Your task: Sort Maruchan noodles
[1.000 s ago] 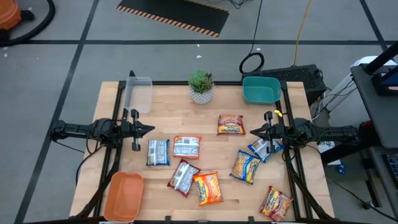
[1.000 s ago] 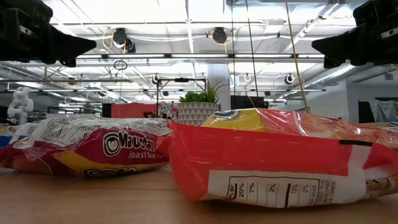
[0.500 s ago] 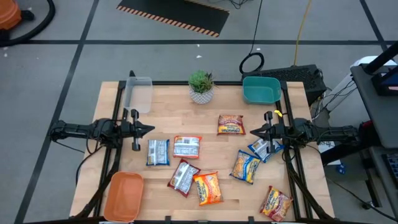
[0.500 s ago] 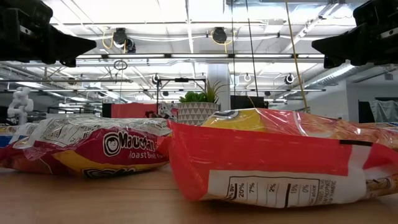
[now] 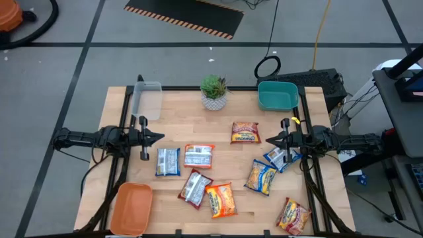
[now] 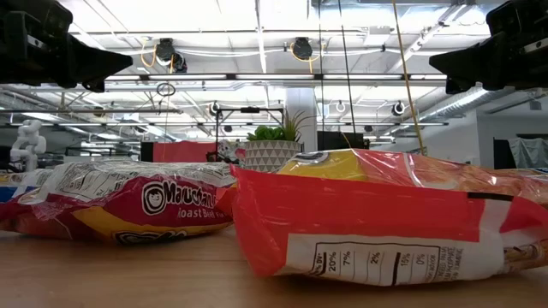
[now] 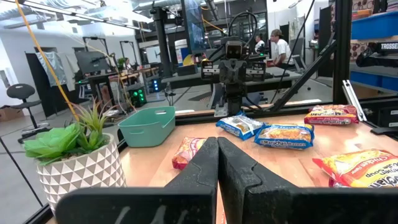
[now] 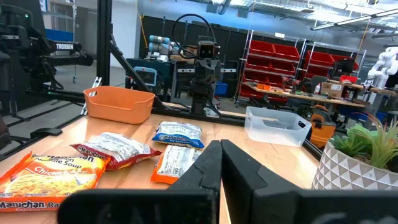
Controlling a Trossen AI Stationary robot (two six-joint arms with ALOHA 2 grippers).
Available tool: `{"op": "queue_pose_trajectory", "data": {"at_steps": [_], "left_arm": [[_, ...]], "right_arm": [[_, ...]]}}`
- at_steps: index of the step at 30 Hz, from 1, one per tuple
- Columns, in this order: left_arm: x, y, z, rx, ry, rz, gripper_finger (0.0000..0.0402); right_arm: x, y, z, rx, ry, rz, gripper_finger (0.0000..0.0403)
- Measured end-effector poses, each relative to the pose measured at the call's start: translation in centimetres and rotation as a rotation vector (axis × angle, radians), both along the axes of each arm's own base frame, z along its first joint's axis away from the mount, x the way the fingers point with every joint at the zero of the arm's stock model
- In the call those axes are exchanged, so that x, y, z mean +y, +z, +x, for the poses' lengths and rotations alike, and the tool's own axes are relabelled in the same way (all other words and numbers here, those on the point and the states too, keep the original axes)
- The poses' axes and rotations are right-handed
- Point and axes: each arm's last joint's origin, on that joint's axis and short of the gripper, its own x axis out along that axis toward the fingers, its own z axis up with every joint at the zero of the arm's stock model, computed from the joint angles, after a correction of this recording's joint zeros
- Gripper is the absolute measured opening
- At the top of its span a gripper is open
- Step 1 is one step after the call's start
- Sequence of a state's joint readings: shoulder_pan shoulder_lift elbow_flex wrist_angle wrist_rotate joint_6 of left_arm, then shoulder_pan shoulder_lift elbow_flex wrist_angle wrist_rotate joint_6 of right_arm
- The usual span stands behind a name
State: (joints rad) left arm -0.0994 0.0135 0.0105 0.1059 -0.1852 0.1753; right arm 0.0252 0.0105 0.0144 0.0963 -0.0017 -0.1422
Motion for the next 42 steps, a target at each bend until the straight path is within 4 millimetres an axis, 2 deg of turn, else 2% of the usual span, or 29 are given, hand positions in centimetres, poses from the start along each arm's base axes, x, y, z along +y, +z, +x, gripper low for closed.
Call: {"op": "queue_pose_trajectory", "data": {"at_steps": [42], "left_arm": [[0.00,0.00,0.00,0.000,0.001,0.005,0.0004]], "right_arm": [[0.00,0.00,0.00,0.000,0.000,0.000,0.0004]]}}
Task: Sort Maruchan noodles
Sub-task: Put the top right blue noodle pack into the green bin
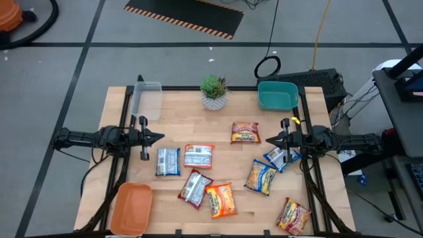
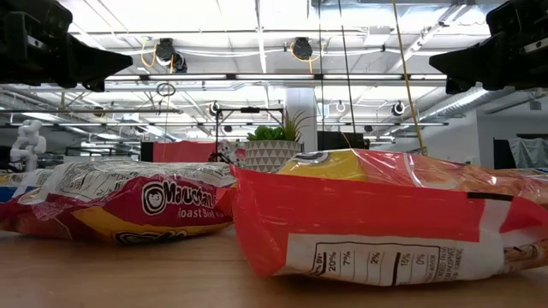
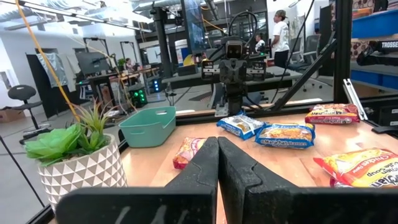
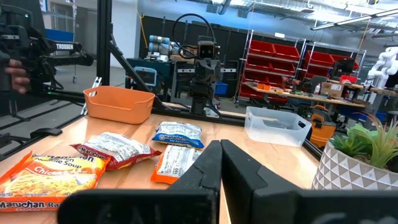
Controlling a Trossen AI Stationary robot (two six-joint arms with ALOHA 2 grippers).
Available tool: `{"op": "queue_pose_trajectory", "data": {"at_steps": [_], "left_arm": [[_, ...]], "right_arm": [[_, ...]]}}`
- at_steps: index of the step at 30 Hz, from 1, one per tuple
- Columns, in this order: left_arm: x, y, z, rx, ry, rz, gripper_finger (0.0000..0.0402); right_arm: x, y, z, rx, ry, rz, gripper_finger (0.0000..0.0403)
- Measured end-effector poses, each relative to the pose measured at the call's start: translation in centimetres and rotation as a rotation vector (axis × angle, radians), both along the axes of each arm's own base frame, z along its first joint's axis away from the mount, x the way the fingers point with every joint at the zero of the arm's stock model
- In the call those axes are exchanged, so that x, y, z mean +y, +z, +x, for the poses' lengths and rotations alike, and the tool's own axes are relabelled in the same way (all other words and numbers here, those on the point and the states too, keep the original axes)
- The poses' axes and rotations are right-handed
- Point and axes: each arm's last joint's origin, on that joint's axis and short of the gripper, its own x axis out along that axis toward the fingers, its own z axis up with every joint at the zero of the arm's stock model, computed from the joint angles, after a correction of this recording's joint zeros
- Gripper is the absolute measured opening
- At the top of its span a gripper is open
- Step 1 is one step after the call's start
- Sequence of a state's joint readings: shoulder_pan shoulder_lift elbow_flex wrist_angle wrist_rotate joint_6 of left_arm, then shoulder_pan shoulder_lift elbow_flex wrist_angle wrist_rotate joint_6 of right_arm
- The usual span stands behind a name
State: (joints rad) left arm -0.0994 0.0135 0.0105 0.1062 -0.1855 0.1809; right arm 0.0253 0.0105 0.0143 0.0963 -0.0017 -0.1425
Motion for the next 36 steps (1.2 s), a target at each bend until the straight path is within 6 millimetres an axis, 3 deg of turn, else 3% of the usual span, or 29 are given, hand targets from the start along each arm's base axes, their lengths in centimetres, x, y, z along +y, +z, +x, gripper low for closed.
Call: {"op": "queue_pose_trajectory", "data": {"at_steps": [28,36], "left_arm": [[0.0,0.2,0.0,-0.017,0.006,0.045,0.0004],[0.1,1.5,-0.3,-0.125,-0.001,-0.135,0.0004]], "right_arm": [[0.0,0.0,0.0,0.000,0.000,0.000,0.0004],[0.0,0.0,0.0,0.001,0.005,0.054,0.0004]]}}
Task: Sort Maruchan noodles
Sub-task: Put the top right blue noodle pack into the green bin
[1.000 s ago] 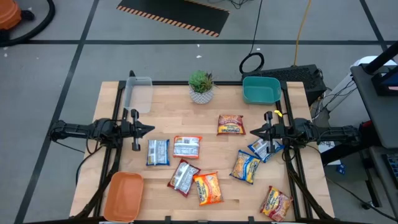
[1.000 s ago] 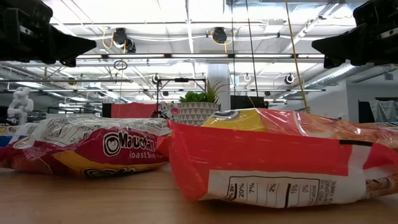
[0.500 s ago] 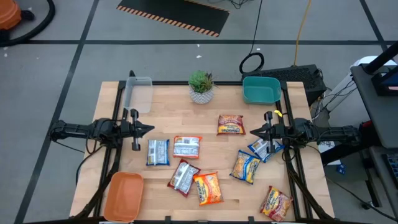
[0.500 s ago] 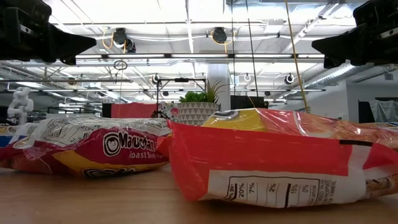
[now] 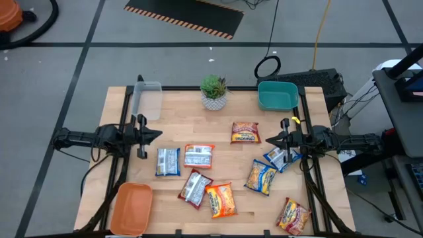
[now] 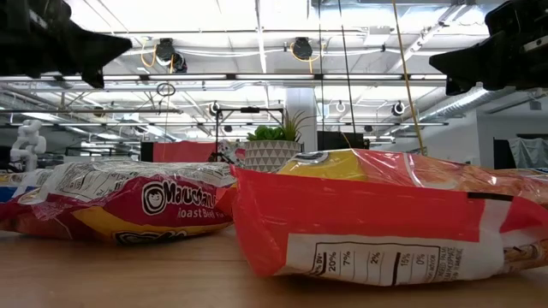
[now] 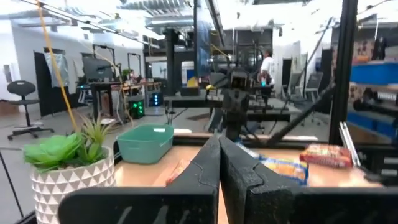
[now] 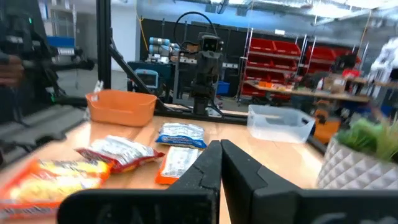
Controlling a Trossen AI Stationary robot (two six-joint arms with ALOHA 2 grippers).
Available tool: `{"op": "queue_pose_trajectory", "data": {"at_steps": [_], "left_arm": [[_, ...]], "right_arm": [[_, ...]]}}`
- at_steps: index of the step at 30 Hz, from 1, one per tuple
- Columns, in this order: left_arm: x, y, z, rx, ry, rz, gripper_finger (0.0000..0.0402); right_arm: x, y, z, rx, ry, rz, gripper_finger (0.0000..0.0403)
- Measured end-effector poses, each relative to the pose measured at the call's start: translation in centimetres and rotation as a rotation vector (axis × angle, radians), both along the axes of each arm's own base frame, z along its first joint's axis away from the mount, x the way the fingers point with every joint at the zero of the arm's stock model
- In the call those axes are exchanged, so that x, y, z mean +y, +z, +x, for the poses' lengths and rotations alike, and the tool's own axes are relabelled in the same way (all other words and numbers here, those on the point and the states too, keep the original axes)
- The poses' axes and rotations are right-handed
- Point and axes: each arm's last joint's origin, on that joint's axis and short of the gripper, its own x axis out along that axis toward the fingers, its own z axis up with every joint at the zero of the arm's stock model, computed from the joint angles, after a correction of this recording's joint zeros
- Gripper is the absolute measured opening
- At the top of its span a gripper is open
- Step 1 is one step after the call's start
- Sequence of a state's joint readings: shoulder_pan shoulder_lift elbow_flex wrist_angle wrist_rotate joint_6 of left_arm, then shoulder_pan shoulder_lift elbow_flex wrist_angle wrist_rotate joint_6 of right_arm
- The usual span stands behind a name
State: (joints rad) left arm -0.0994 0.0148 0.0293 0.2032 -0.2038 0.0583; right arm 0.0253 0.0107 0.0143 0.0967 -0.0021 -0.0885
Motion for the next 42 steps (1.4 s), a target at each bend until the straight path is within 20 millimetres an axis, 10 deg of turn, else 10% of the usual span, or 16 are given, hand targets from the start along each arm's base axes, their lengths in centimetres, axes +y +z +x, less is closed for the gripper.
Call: {"op": "queue_pose_trajectory", "data": {"at_steps": [16,32,42], "left_arm": [[0.0,11.7,3.7,0.112,0.124,0.046,0.0004],[-1.5,11.3,12.7,0.384,0.090,0.153,0.0004],[-1.1,10.6,14.4,0.438,0.110,0.136,0.0004]], "right_arm": [[0.0,0.0,0.0,0.013,0.030,0.363,0.0004],[-0.1,-1.5,0.7,0.178,-0.147,0.477,0.0017],[1.4,3.8,4.2,0.544,-0.233,0.429,0.0047]]}}
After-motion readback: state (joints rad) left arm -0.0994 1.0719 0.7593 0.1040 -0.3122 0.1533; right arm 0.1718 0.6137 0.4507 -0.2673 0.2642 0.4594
